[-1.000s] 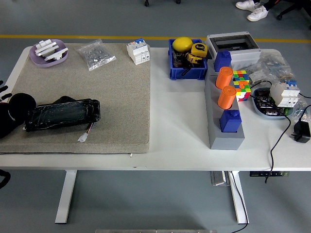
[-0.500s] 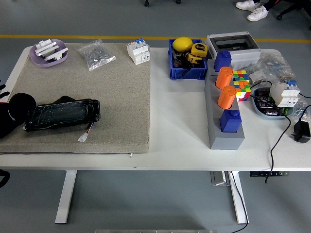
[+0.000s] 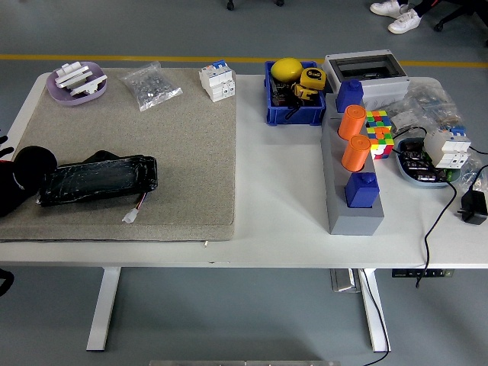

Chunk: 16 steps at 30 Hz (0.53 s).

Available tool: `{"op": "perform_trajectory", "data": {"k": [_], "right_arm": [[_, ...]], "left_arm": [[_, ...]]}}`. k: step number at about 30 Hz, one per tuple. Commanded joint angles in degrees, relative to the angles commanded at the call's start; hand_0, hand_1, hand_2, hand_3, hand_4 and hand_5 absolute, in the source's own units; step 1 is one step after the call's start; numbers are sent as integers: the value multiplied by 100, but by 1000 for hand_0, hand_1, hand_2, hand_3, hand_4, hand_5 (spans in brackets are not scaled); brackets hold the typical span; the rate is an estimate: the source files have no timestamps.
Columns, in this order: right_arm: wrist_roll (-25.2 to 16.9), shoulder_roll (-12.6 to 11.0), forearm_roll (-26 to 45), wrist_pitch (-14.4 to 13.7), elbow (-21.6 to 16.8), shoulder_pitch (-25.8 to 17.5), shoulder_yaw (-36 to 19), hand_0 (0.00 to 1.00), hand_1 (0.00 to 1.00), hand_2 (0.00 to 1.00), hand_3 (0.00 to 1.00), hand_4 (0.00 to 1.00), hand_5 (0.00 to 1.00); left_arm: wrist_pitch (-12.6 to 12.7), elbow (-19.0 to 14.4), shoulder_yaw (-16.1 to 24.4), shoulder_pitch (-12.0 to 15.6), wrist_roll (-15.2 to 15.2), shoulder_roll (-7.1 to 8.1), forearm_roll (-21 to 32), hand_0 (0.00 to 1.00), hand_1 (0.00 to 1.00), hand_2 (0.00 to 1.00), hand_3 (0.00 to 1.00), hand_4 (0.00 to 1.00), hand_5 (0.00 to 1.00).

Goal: Pick the rag up,wipe the panel,place it on the desk

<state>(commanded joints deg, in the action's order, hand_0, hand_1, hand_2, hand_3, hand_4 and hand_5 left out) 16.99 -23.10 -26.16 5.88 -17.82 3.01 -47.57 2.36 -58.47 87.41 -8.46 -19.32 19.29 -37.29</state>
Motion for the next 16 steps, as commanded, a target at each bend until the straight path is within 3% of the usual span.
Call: {"op": "perform_trajectory", "data": {"k": [16], "right_arm": [[4,15,-57,-2,-39,7,-43,790,719,723,697,998,735]], "left_arm": [[20,-6,-14,-36,8,45,-29,454,560,564,555,407,2]]}}
